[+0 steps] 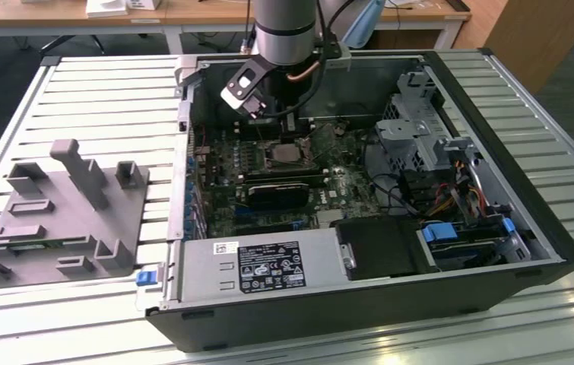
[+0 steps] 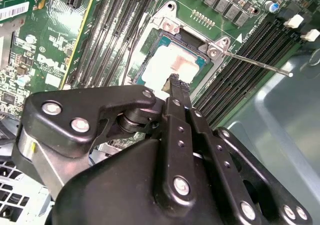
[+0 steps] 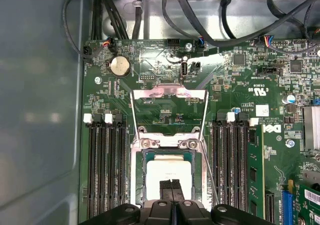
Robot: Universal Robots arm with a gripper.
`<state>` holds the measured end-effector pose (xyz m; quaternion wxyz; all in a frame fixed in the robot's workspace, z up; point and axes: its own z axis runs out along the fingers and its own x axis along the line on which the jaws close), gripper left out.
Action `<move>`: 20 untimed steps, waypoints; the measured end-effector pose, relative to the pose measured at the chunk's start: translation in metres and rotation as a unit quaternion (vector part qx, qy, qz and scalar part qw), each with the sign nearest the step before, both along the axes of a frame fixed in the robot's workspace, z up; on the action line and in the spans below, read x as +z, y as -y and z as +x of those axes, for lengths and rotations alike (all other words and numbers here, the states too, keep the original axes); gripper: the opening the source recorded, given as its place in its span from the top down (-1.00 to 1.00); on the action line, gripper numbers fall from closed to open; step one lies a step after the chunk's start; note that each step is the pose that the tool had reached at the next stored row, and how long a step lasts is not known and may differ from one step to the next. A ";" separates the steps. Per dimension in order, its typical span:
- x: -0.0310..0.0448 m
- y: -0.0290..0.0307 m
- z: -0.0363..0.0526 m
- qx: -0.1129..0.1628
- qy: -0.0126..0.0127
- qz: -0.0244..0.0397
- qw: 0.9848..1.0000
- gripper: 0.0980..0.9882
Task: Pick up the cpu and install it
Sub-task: 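Close the cpu cover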
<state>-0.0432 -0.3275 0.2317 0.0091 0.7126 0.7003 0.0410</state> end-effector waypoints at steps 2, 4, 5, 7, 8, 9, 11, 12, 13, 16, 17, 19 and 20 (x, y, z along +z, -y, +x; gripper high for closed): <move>0.0000 0.0000 0.0001 0.000 0.000 0.000 1.000 0.98; 0.0002 0.0000 0.0003 0.000 -0.001 0.000 1.000 0.98; 0.0003 0.0000 0.0003 0.000 -0.001 0.000 1.000 0.98; 0.0020 0.0003 0.0003 0.000 -0.001 0.002 1.000 0.98; 0.0032 0.0005 0.0004 0.000 -0.001 0.005 1.000 0.98; 0.0057 0.0006 0.0003 0.000 -0.001 0.005 1.000 0.98; 0.0135 0.0006 0.0003 0.000 -0.001 0.006 1.000 0.98; 0.0182 0.0006 0.0002 0.000 -0.001 0.006 1.000 0.98; 0.0193 0.0006 0.0003 0.000 -0.001 0.007 1.000 0.98; 0.0205 0.0012 0.0003 0.000 -0.001 0.009 1.000 0.98; 0.0206 0.0020 0.0003 0.000 -0.001 0.010 1.000 0.98; 0.0206 0.0032 0.0003 0.000 -0.001 0.011 1.000 0.98; 0.0206 0.0037 0.0003 0.000 -0.001 0.011 1.000 0.98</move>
